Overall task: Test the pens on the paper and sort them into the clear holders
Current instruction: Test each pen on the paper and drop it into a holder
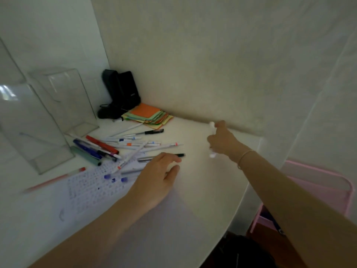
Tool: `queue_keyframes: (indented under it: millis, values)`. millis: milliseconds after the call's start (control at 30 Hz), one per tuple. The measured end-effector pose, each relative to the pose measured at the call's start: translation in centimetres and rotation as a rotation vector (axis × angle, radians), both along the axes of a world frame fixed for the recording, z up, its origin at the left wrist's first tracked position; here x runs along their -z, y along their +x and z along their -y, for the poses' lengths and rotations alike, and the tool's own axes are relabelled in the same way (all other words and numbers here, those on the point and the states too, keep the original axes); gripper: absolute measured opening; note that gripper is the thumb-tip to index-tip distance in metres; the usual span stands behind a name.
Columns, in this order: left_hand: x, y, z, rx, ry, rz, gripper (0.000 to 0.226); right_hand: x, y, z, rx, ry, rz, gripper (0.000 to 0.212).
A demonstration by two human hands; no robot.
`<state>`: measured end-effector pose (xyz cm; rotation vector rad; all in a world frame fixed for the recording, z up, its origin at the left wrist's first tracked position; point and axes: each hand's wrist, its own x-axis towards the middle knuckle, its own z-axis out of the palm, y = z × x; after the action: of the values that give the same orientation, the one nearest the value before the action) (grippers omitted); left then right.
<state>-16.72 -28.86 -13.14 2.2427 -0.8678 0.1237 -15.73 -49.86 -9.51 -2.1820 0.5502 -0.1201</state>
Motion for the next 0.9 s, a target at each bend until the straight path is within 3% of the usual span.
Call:
queue_keyframes:
  millis: [67, 133, 300, 567, 600, 667, 700, 767, 833, 900]
  values:
    - [-1.5, 0.0, -0.2, -0.038, -0.151, -0.119, 0.023, -1.9, -0.5, -2.8, -0.033, 0.339, 0.156, 0.058]
    - [-3.0, 0.2, -1.0, -0.062, -0.269, -0.238, 0.023, -3.0, -0.7, -5.8, -0.074, 0.476, 0.24, 0.055]
    - [-4.5, 0.5, -5.2, -0.079, -0.367, -0.454, 0.025, -3.2, -0.6, -12.5, -0.18, 0.55, 0.295, 0.032]
    - [-2.3, 1.0, -13.4, -0.148, -0.369, -0.597, 0.027, -0.2, 0.2, -20.5, -0.345, 0.515, 0.151, 0.01]
    - [-2.1, 1.3, -14.4, -0.167, -0.396, -0.552, 0.038, 0.1, 0.4, -21.1, -0.381, 0.471, 0.126, 0.009]
    - [-1.4, 2.1, -16.3, -0.194, -0.294, -0.242, 0.062, 0.5, 0.8, -22.0, -0.481, 0.326, 0.049, 0.013]
    - [-1.1, 2.8, -17.3, -0.188, -0.133, -0.018, 0.069, 0.5, 0.8, -22.2, -0.555, 0.255, -0.006, 0.014]
    - [-1.0, 3.8, -18.8, -0.157, 0.241, 0.404, 0.056, -0.1, 0.7, -22.2, -0.71, 0.144, -0.109, 0.009]
    - [-1.2, 4.2, -19.5, -0.141, 0.433, 0.447, 0.044, -1.0, 0.7, -21.6, -0.782, 0.069, -0.128, 0.009]
    - [-1.3, 3.9, -19.5, -0.166, 0.43, 0.357, 0.042, -1.9, 1.1, -20.6, -0.714, 0.162, -0.031, 0.024]
